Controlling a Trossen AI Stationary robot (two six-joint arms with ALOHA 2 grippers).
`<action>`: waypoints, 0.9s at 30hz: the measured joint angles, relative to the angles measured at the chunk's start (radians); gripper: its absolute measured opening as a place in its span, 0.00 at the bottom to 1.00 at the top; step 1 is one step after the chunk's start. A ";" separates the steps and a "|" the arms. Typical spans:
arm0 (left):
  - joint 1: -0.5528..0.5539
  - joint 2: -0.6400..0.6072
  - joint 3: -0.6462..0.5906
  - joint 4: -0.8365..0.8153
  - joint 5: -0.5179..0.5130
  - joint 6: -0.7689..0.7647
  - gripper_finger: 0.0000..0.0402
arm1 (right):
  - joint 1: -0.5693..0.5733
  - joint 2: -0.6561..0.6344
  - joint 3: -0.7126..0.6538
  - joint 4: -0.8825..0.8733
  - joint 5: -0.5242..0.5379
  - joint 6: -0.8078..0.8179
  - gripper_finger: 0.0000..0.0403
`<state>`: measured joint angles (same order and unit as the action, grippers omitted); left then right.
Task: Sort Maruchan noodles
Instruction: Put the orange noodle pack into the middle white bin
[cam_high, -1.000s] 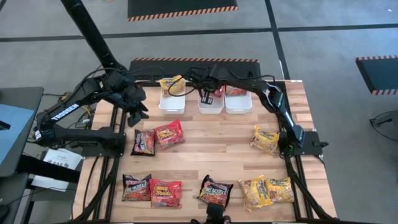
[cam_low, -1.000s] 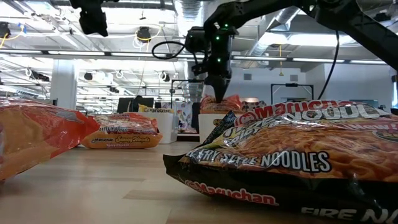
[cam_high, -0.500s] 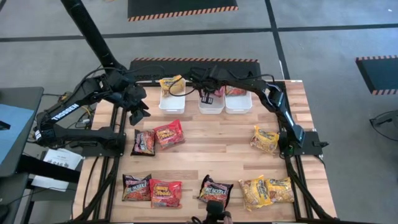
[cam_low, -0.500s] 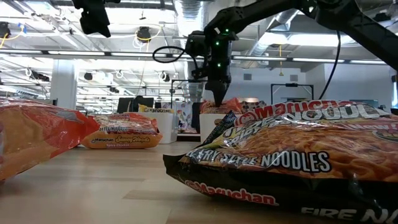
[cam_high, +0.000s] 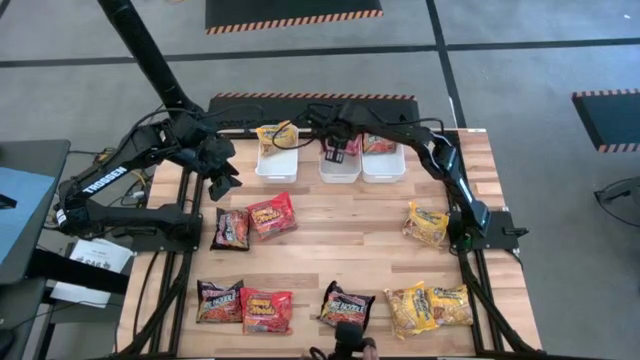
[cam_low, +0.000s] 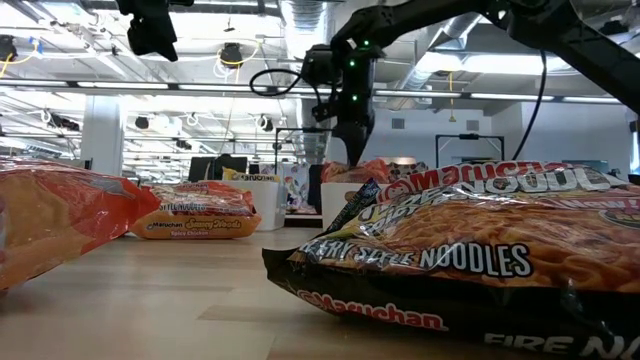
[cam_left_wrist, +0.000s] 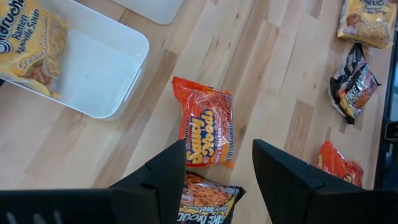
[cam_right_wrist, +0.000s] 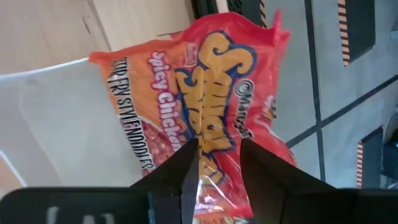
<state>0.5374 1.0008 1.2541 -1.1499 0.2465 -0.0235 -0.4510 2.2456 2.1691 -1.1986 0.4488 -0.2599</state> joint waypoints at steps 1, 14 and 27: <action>0.000 0.000 0.000 0.000 0.000 0.000 0.42 | 0.002 0.000 0.009 -0.016 0.000 0.009 0.36; 0.000 0.000 0.000 0.014 0.000 0.000 0.42 | 0.012 -0.001 0.034 -0.087 -0.166 0.110 0.35; 0.000 0.000 0.000 0.016 0.000 0.012 0.42 | -0.006 0.001 -0.006 -0.216 -0.488 0.177 0.35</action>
<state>0.5377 1.0008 1.2541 -1.1336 0.2462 -0.0115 -0.4571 2.2462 2.1632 -1.4146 -0.0390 -0.0830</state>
